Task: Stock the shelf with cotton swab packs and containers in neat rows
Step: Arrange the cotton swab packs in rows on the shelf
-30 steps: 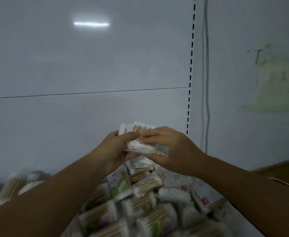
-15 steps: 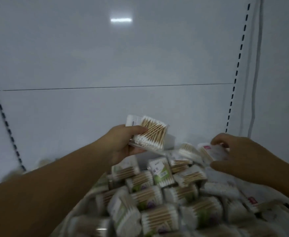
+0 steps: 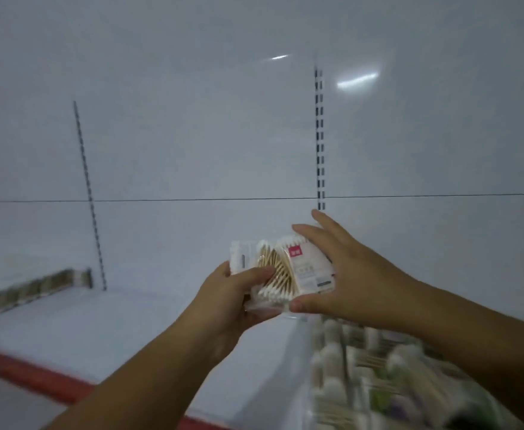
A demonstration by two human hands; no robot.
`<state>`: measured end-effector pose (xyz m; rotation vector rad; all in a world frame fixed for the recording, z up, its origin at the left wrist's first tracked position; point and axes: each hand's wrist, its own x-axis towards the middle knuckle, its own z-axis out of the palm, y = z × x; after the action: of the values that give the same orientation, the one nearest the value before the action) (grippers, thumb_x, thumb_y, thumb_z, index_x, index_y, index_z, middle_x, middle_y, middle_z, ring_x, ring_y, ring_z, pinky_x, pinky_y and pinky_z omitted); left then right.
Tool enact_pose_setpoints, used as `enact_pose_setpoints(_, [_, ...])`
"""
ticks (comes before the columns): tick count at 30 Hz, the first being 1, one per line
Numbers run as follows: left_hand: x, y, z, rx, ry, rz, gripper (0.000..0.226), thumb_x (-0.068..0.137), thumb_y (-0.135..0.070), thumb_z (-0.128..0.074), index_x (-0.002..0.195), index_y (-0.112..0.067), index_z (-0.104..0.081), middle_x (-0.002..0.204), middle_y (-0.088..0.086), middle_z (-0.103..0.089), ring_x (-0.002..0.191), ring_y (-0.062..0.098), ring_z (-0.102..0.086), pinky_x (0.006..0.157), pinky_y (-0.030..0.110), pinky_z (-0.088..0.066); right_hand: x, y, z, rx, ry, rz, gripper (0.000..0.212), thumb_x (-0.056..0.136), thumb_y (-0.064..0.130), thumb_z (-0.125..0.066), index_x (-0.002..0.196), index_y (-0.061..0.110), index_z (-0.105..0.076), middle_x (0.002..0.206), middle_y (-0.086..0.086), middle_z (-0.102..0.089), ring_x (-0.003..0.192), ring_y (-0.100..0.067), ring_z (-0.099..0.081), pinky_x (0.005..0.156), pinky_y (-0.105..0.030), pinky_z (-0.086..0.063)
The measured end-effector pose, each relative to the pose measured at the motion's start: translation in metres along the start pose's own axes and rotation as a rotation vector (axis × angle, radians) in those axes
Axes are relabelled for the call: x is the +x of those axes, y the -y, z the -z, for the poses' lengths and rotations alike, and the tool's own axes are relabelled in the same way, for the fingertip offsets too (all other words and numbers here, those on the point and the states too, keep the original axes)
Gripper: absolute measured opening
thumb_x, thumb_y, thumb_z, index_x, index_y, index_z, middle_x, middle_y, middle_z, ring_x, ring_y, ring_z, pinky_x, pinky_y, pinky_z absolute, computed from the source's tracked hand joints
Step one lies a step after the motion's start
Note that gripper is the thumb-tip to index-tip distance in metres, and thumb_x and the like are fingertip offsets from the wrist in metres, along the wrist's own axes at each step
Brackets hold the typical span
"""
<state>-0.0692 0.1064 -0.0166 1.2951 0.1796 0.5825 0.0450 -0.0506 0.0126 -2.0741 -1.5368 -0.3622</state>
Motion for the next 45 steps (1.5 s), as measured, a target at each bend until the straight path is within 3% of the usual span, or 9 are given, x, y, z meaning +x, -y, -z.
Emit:
enact_pose_setpoints(7, [-0.044,-0.011,0.171,-0.157,-0.322,0.036,0.033,0.084,-0.002,-0.065,0.116,-0.004,-0.060,0.090,0.017,-0.074,0.076,0.030,-0.073,0.057,0.032,-0.057,0.099,0.101,-0.119,0.097,0.029,0.175,0.095,0.054,0.070,-0.074,0.134,0.042,-0.033,0.138,0.024,-0.023,0.111,0.003,-0.039,0.086,-0.017,-0.034])
enact_pose_setpoints(11, [-0.047,-0.018,0.253,-0.182,-0.450,0.039,0.034,0.082,-0.006,-0.069,0.115,-0.003,-0.061,0.089,0.016,-0.074,0.072,0.031,-0.072,0.054,0.030,-0.056,0.151,0.141,-0.177,0.178,-0.002,0.191,0.082,0.064,0.081,-0.046,0.135,0.040,-0.042,0.121,0.023,-0.033,0.103,-0.003,-0.047,0.083,-0.021,-0.039])
enact_pose_setpoints(17, [-0.030,-0.027,0.369,-0.178,-0.595,0.076,0.037,0.082,-0.005,-0.069,0.117,0.000,-0.057,0.096,0.019,-0.071,0.068,0.030,-0.072,0.052,0.030,-0.056,0.239,0.168,-0.278,0.388,-0.082,0.161,0.043,0.095,0.011,-0.041,0.135,0.023,-0.052,0.118,0.015,-0.042,0.090,0.001,-0.053,0.076,-0.018,-0.042])
enact_pose_setpoints(22, [-0.007,-0.055,0.466,-0.225,-0.715,0.111,0.040,0.081,-0.005,-0.067,0.119,0.003,-0.058,0.088,0.019,-0.071,0.065,0.030,-0.071,0.048,0.031,-0.056,0.306,0.179,-0.390,0.605,-0.261,0.014,0.045,0.082,-0.002,-0.053,0.112,0.031,-0.049,0.120,0.010,-0.045,0.088,0.009,-0.051,0.068,-0.005,-0.040])
enact_pose_setpoints(25, [0.003,-0.062,0.519,-0.273,-0.756,0.127,0.055,0.080,-0.006,-0.068,0.131,0.001,-0.050,0.114,0.022,-0.064,0.072,0.032,-0.069,0.048,0.032,-0.056,0.353,0.189,-0.457,0.635,-0.213,-0.059,0.039,0.081,-0.001,-0.061,0.103,0.029,-0.050,0.122,0.005,-0.046,0.075,0.000,-0.055,0.063,-0.008,-0.040])
enact_pose_setpoints(31, [0.037,-0.065,0.588,-0.290,-0.694,0.202,0.065,0.062,-0.009,-0.071,0.124,0.003,-0.057,0.115,0.023,-0.066,0.085,0.034,-0.069,0.051,0.035,-0.058,0.437,0.218,-0.532,0.635,-0.151,-0.174,0.043,0.079,0.013,-0.071,0.105,0.035,-0.044,0.104,0.004,-0.055,0.079,-0.017,-0.063,0.065,-0.033,-0.054])
enact_pose_setpoints(38, [0.093,-0.058,0.653,-0.480,-0.428,0.308,0.055,0.061,-0.001,-0.070,0.115,0.007,-0.065,0.101,0.027,-0.070,0.078,0.038,-0.072,0.052,0.042,-0.058,0.500,0.230,-0.589,0.225,-0.100,-0.172,0.035,0.080,0.046,-0.070,0.105,0.032,-0.049,0.090,0.011,-0.058,0.080,-0.014,-0.059,0.066,-0.028,-0.048])
enact_pose_setpoints(41, [0.120,-0.056,0.675,-0.576,-0.314,0.380,0.051,0.061,0.002,-0.069,0.111,0.011,-0.066,0.109,0.031,-0.066,0.090,0.047,-0.067,0.063,0.058,-0.057,0.502,0.225,-0.596,0.085,-0.036,-0.150,0.037,0.078,0.055,-0.064,0.105,0.032,-0.052,0.105,0.008,-0.047,0.086,-0.013,-0.055,0.071,-0.030,-0.050])
enact_pose_setpoints(45, [0.165,-0.046,0.678,-0.579,-0.184,0.388,0.059,0.060,-0.003,-0.070,0.119,0.005,-0.063,0.114,0.028,-0.065,0.099,0.043,-0.066,0.097,0.064,-0.043,0.503,0.224,-0.582,0.199,-0.080,-0.123,0.031,0.084,0.027,-0.068,0.113,0.017,-0.065,0.105,-0.004,-0.052,0.088,-0.021,-0.059,0.077,-0.037,-0.051])
